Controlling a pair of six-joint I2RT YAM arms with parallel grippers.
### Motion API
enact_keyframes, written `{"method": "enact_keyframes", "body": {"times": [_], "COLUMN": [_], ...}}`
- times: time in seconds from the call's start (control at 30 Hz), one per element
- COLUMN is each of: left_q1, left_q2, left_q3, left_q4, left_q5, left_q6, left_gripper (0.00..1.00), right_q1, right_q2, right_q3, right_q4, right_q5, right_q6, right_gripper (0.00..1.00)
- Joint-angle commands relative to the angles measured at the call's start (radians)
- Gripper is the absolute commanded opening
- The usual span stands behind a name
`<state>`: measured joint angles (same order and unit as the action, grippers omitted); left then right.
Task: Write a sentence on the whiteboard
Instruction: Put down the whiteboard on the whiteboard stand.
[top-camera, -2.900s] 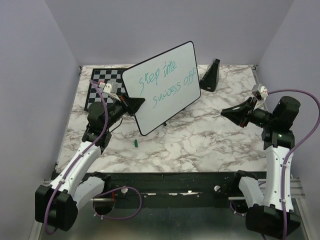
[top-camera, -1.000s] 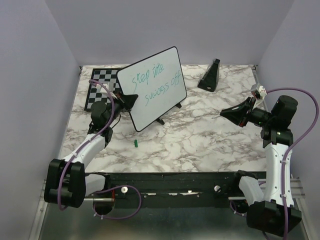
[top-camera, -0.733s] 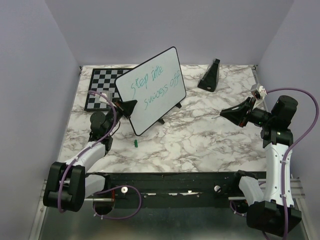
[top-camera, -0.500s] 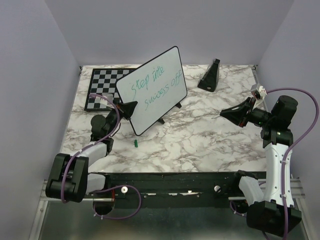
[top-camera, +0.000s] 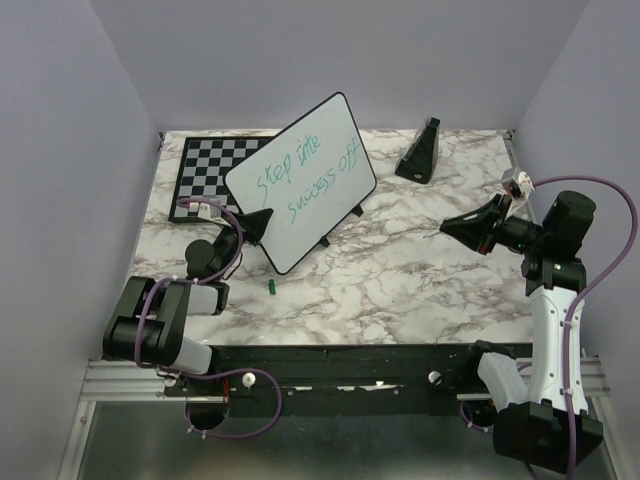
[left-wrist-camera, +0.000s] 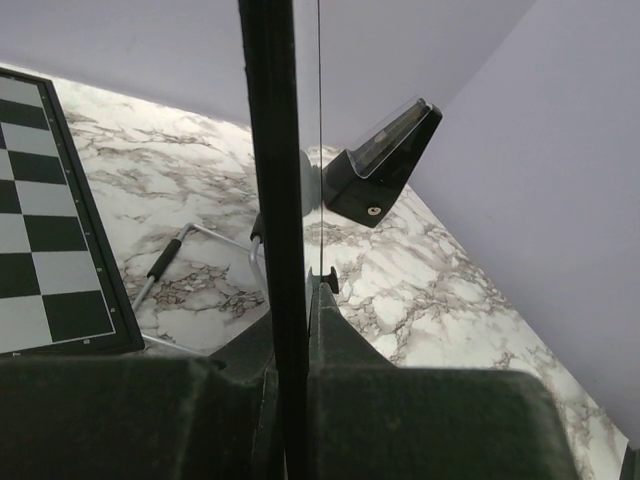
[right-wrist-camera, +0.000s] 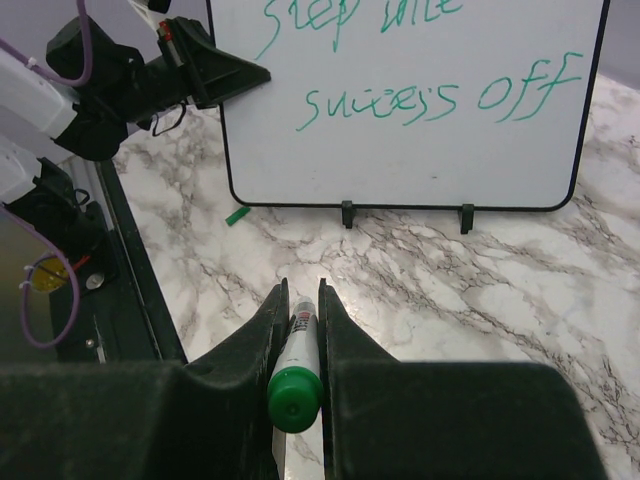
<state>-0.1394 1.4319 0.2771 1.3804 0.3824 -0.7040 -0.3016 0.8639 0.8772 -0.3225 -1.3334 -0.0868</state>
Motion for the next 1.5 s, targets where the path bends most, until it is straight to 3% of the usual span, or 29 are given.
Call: {"method": "enact_keyframes", "body": {"times": [0.0, 0.4, 0.87, 1.37, 1.47], "left_q1": [0.006, 0.004, 0.004, 0.006, 0.006], "left_q2": [0.07, 0.114, 0.119, 0.094, 0.079], "left_q3": [-0.065, -0.096, -0.138, -0.148, -0.15], "left_q4": [0.307, 0.305, 0.305, 0.305, 0.304], "left_q5": [0.006, -0.013, -0.046, -0.08, -0.08], "left_q6": [0.064, 0.097, 0.149, 0.136, 0.132], "left_gripper": [0.0, 0.11, 0.33, 0.63, 0.73], "right_q1": [-0.004, -0.004, -0.004, -0.004, -0.004], "right_q2": [0.001, 0.0, 0.001, 0.003, 0.003], "right_q3": [-0.012, -0.014, -0.014, -0.014, -0.014], "right_q4": [0.016, 0.016, 0.016, 0.016, 0.016], "right_q5": [-0.038, -0.039, -0.046, -0.047, -0.046], "right_q6": [0.004, 0.005, 0.006, 0.005, 0.005], "right_gripper": [0.01, 0.01, 0.01, 0.01, 0.01]}}
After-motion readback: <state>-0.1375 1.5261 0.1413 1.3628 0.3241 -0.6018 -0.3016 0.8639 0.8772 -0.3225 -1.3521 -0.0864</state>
